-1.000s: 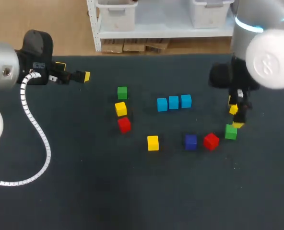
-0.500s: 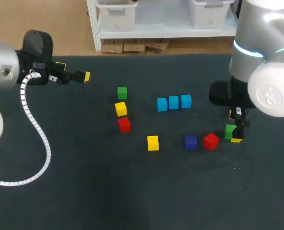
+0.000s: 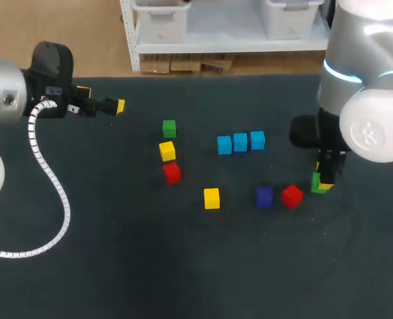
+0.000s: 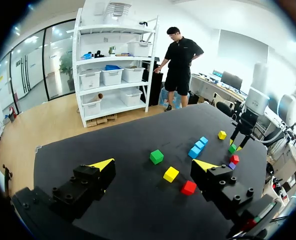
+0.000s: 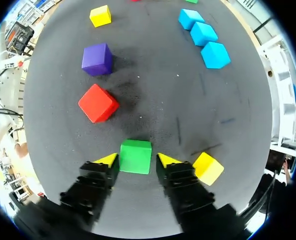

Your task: Place the blue cubes, place green cubes on the blue cubes, place the yellow cubes on the green cubes, then place the red cubes on the yellow cubes, and place purple cube on the red cubes.

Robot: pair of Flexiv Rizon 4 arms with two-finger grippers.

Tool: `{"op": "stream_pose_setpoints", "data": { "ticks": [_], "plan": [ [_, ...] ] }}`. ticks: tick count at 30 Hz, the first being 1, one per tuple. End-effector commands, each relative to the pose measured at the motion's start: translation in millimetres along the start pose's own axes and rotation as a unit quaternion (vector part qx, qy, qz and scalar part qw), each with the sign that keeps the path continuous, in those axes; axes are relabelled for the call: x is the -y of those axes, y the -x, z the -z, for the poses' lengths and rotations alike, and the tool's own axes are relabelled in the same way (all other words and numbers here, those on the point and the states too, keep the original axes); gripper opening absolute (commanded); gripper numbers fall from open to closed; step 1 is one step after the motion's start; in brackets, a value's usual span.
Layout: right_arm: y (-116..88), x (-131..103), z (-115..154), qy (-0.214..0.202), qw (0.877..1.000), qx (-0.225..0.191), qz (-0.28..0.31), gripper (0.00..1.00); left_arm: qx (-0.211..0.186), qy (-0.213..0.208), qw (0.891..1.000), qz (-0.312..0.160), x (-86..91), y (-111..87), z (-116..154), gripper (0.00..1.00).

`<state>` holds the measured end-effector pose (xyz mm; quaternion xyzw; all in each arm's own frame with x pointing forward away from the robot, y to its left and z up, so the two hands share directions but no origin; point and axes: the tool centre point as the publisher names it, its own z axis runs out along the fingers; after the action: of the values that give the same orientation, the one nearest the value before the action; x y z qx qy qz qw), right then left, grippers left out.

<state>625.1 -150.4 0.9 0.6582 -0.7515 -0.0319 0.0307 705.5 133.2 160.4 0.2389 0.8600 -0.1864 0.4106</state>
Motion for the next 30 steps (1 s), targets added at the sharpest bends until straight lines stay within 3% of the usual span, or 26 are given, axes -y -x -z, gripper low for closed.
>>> {"op": "stream_pose_setpoints", "data": {
  "ticks": [1,2,10,16,24,30],
  "plan": [
    [1,1,-1,0.002,1.0,0.001,0.003,0.16,0.004,-0.005,1.0,-0.001,-2.3,-2.0,0,1.0],
    [1,1,-1,0.002,1.0,0.001,0.005,0.0,0.004,-0.005,1.0,-0.001,-2.3,-2.0,0,1.0],
    [5,6,23,-0.013,1.0,0.014,-0.008,0.0,0.004,-0.005,1.0,-0.001,-2.3,-2.0,0,1.0],
    [14,25,47,-0.047,0.998,0.024,-0.016,0.0,0.004,-0.005,1.0,-0.001,-2.3,-2.0,0,1.0],
    [54,56,87,-0.08,0.996,0.023,0.041,0.0,0.004,-0.005,1.0,-0.001,-2.3,-2.0,0,1.0],
    [93,69,91,-0.09,0.992,0.011,0.086,0.0,0.004,-0.005,1.0,-0.001,-2.3,-2.0,0,1.0]
  ]
}}
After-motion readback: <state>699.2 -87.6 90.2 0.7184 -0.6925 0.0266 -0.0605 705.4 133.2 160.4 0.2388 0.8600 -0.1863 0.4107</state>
